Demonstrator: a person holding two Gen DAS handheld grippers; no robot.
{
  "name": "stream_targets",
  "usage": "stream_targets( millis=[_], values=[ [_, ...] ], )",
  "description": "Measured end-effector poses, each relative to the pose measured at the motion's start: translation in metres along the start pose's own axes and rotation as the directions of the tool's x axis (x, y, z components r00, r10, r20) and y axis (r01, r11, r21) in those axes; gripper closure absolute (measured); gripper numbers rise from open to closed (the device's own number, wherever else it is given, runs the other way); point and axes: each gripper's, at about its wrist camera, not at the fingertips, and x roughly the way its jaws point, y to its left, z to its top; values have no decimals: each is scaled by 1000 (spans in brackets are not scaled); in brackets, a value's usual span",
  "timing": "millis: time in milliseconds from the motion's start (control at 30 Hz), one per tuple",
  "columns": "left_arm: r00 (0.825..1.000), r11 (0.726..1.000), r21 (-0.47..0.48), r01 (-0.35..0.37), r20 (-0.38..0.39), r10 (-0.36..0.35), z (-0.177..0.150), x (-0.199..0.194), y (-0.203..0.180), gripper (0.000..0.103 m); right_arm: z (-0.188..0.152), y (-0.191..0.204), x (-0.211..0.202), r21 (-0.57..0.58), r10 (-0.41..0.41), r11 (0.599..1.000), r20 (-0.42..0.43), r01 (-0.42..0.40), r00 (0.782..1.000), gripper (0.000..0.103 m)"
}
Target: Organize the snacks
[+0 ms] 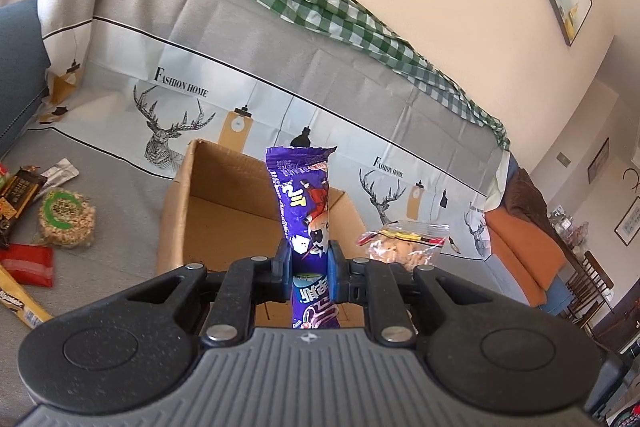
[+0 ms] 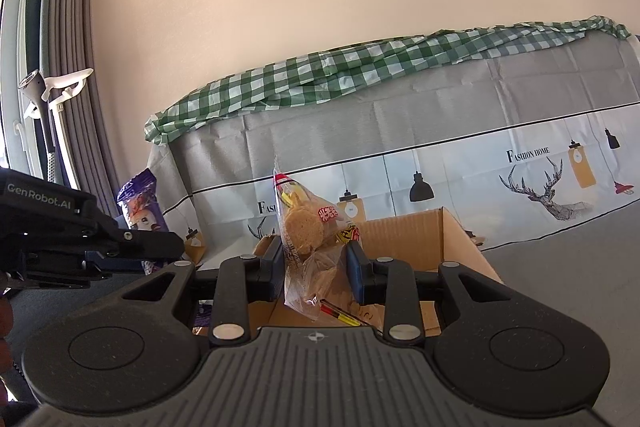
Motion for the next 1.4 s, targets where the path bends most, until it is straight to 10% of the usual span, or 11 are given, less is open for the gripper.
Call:
stream_targets(
  millis=[1400],
  values=[
    [999, 999, 35, 37, -11, -37, 16, 27, -25, 85, -1, -4, 2, 28, -23, 999, 7, 23, 1000, 69]
  ],
)
